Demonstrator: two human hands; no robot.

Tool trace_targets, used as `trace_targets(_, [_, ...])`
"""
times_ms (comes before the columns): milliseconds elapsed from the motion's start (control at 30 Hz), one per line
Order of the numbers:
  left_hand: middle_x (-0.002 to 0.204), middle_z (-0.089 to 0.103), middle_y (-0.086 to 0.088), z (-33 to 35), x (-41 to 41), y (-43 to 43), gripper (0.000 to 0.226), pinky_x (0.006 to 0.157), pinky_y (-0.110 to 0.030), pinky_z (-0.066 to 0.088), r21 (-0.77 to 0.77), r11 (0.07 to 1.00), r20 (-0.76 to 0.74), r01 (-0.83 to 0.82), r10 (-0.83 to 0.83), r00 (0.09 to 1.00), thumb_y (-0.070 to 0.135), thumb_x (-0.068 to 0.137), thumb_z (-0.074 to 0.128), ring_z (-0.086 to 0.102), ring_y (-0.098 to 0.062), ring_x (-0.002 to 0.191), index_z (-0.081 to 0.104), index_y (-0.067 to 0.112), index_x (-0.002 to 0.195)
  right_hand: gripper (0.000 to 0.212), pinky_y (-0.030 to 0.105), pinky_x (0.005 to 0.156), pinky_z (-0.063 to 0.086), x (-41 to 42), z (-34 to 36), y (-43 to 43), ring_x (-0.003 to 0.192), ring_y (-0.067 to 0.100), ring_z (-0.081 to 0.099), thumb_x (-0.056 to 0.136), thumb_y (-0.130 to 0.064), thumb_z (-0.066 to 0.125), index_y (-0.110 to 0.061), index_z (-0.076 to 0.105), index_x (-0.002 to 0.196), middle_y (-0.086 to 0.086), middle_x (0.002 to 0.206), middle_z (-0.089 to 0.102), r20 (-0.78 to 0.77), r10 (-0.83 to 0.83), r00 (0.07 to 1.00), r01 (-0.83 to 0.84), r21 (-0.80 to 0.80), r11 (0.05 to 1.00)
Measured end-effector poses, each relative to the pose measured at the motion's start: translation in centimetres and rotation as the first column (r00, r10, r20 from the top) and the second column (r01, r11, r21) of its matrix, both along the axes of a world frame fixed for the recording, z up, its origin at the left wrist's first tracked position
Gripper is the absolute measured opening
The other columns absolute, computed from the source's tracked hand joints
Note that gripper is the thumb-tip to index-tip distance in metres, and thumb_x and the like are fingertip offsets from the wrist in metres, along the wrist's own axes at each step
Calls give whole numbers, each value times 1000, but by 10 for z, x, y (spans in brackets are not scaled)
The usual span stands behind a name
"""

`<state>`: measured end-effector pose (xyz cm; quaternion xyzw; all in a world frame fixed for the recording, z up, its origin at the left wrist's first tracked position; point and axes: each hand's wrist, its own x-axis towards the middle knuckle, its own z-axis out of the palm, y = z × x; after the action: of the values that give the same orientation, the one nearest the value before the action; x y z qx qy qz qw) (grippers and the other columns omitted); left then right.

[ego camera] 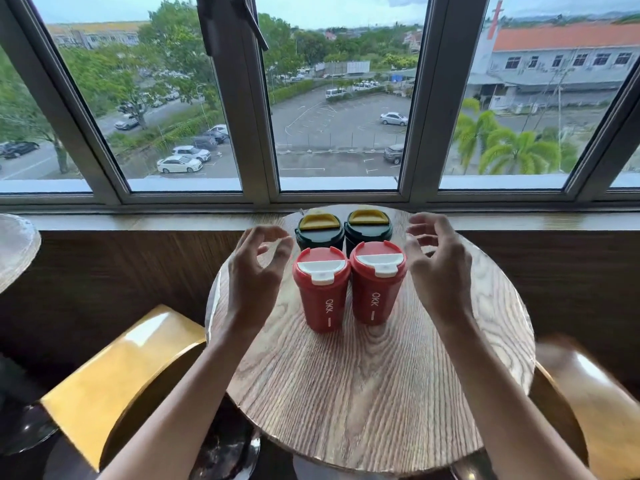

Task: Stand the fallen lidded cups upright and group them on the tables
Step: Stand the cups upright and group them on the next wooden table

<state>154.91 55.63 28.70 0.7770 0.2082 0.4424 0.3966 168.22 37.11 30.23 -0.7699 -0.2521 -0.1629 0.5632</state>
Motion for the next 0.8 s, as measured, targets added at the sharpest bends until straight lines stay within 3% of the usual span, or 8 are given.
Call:
trace_targets(133, [90,69,17,23,-20,15,6,88,-34,56,34,995,1,-98,98,995,21,92,64,68,-6,90,67,25,95,17,2,67,44,-7,37,38,80,-3,60,90,-10,62,-15,65,105,-4,96,67,25,217,976,-214,-76,974])
trace_targets(233, [84,69,13,37,-48,35,5,77,-20,54,66,979,-53,-191,194,980,21,92,65,66,1,82,69,21,95,17,9,69,47,-26,53,83,81,4,63,89,-15,63,-17,66,106,-4,95,69,32,392,919,-379,-191,905])
trace_targets(333, [85,72,5,45,-89,62,8,72,-21,55,126,949,-118,-289,303,946,21,91,66,67,-5,77,71,16,95,16,7,65,45,-57,57,134,81,7,65,88,-17,64,-20,67,103,-5,94,71,6,522,853,-508,-217,833])
trace_targets(400, [84,71,6,49,-125,78,8,69,-18,55,165,920,-153,-356,381,912,21,91,66,68,-6,76,71,16,94,16,12,68,49,-85,54,167,83,9,67,86,-20,64,-22,68,101,-5,93,72,-1,592,806,-577,-220,786])
trace_targets(467, [82,71,6,50,-163,93,7,68,-21,56,166,891,-179,-423,449,875,21,90,65,67,-7,75,71,18,93,15,21,72,53,-118,50,199,83,11,68,85,-21,65,-23,69,99,-5,90,72,-20,651,759,-639,-219,737])
trace_targets(567, [82,72,5,47,-225,117,6,72,-31,58,148,844,-214,-515,536,817,22,88,65,68,-11,76,71,20,90,14,4,61,44,-176,43,243,79,9,66,86,-18,66,-20,69,99,-5,89,70,-52,744,666,-732,-238,638])
trace_targets(700, [74,68,5,39,-309,145,6,73,-38,59,53,786,-249,-616,608,754,23,85,66,67,-14,72,71,24,88,11,21,71,52,-256,31,290,80,8,66,87,-19,64,-24,68,96,-6,90,70,-140,835,531,-839,-221,497])
trace_targets(800, [73,68,8,32,-370,163,9,73,-38,59,38,723,-273,-689,671,689,26,83,66,69,-14,73,72,26,90,12,15,65,47,-316,24,323,78,12,66,86,-17,65,-19,70,97,-4,87,70,-182,876,447,-887,-220,407])
